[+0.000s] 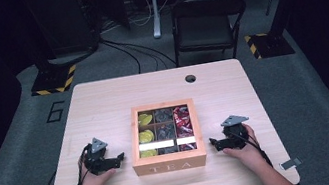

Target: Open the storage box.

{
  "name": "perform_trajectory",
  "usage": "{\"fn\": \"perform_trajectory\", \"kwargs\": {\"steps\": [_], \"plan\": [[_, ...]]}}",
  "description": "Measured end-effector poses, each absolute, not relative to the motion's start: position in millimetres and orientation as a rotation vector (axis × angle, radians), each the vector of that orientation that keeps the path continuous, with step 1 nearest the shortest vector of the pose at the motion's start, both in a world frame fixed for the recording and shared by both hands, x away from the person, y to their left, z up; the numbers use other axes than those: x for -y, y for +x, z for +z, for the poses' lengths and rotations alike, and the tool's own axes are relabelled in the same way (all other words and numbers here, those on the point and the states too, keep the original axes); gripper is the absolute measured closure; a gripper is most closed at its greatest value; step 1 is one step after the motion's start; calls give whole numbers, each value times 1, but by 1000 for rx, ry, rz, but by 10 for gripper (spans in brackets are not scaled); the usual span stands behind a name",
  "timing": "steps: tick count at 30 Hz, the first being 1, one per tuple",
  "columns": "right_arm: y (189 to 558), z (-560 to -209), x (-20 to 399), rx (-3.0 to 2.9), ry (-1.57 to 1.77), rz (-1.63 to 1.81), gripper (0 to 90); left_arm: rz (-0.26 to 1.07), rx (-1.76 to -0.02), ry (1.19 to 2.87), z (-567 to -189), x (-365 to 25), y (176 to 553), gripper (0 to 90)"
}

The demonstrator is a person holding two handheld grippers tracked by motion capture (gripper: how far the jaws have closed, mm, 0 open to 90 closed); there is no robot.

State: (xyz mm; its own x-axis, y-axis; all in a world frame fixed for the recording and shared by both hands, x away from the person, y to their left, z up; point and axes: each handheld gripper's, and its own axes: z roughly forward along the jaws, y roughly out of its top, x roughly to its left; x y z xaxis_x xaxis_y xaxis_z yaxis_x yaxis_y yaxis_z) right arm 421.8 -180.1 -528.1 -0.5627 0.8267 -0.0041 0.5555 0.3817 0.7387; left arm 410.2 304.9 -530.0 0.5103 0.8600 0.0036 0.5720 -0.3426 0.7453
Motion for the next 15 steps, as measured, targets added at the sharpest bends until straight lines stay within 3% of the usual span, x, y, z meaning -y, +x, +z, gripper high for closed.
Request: {"fn": "perform_trajectory", "kwargs": {"steps": [11,15], "plan": [[421,-527,181,-2262,1187,1017,265,530,-1177,2043,-529,-306,410,189],[421,-525,181,-2262,1206,1023,399,543,-1189,2026,-528,-305,410,265]]}}
